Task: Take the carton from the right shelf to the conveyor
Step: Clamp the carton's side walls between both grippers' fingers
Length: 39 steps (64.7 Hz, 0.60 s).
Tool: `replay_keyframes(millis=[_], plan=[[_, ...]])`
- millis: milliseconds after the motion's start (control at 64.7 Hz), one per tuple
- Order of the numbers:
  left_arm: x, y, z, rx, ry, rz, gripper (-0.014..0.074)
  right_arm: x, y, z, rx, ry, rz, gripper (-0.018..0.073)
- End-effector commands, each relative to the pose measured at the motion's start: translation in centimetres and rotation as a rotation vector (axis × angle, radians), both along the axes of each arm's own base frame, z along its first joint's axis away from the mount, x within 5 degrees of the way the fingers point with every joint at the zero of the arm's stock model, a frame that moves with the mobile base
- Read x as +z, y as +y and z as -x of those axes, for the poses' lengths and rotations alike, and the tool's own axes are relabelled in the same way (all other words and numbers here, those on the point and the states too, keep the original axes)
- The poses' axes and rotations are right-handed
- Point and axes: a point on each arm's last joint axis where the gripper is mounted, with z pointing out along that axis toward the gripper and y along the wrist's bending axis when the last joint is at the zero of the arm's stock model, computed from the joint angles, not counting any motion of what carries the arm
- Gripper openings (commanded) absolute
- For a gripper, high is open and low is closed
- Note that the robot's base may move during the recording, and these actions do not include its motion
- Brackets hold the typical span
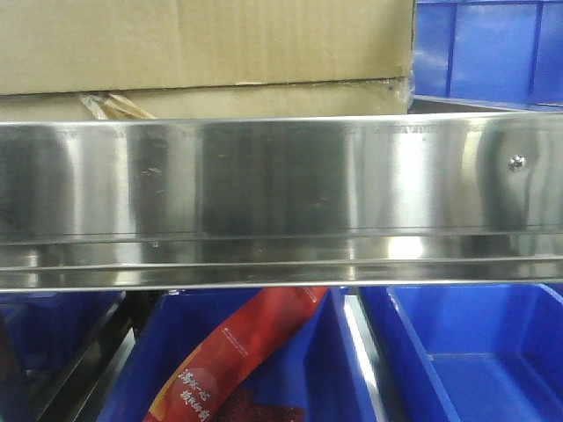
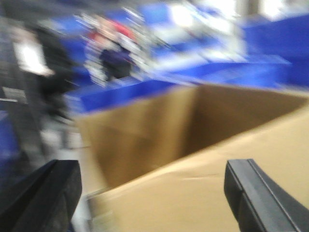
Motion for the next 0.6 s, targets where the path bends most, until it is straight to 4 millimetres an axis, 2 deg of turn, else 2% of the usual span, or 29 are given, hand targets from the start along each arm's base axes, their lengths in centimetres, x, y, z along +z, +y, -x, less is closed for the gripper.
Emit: replay_keyframes(millis=[0, 185, 356, 464, 587], plan=[[0.8, -1.7, -2.2, -0.044, 0.045, -0.018, 0.0503, 1.0, 1.9, -1.9, 0.061, 0.061, 0.031, 0.0558], [2.6, -3.1, -7.4, 0.031, 0.210, 0.059, 0.0503, 2.8, 4.5, -6.7, 0.086, 0.298, 0.134, 0.0558], [4.5, -2.2, -11.2, 0.253, 0.369, 0.049, 0.0503, 6.1, 6.3, -10.1, 0.092, 0.385, 0.156, 0.0558], [5.6, -1.6, -12.9, 0.396, 0.422, 0.038, 0.0503, 7.7, 7.2, -12.2, 0.071, 0.454, 0.163, 0.0558], [6.4, -1.4, -14.2, 0.462, 0.469, 0.038, 0.0503, 8.3, 8.0, -14.3, 0.050, 0.557, 0.215, 0.0558]])
